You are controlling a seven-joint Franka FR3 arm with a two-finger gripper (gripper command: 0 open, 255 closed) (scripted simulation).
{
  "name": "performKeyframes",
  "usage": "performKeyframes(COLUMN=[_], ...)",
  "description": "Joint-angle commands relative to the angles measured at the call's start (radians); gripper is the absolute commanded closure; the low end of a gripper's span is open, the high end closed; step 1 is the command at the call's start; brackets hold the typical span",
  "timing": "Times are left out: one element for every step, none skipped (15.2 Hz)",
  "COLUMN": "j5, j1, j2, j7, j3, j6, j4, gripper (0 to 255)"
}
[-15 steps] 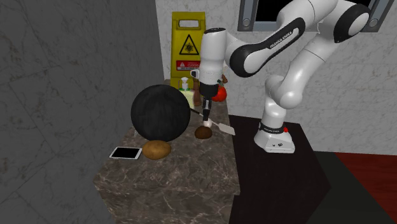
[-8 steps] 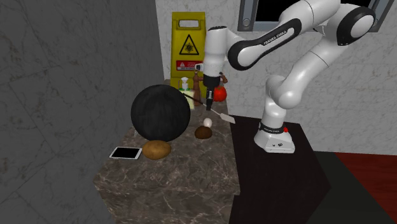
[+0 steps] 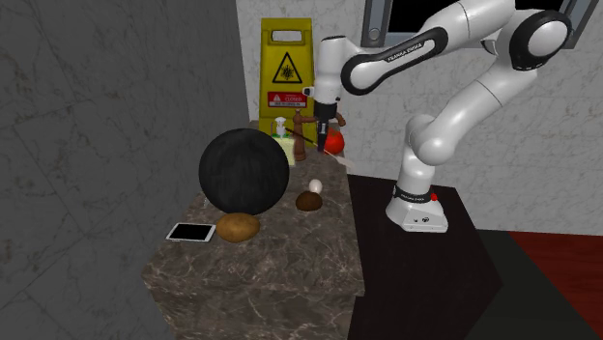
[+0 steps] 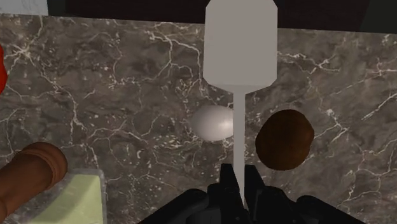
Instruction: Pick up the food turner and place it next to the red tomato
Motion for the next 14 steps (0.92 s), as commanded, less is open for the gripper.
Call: performKeyframes(j5=[-0.031,-0.045,-0.06,-0.074,-0.088,-0.102,-0.115,-0.127,-0.139,-0.153,-0.154,-0.155,-0.156,-0.156], j1=[-0.032,-0.047,-0.063,-0.078,-0.092,-0.107,-0.121,-0.134,-0.146,-0.161,-0.161,-0.161,-0.161,-0.161], j2=[-0.008,-0.006,-0.003,0.002,0.009,0.018,0.027,0.039,0.051,0.069,0.075,0.08,0.086,0.093], j7=[-0.058,-0.084,-0.111,-0.138,-0.164,-0.19,-0.217,-0.243,-0.269,-0.301,-0.302,-0.302,-0.302,-0.303], j3=[-0.048,-0.071,-0.094,-0.117,-0.14,-0.162,-0.185,-0.208,-0.23,-0.258,-0.26,-0.261,-0.263,-0.265], j6=[0.003,0.004,0.004,0.005,0.007,0.009,0.011,0.014,0.017,0.02,0.036,0.052,0.068,0.084], j4=[-0.012,-0.011,-0.008,-0.004,0.001,0.007,0.015,0.024,0.035,0.05,0.039,0.029,0.019,0.01], gripper=[255,255,255,255,255,255,255,255,255,255,255,255,255,255])
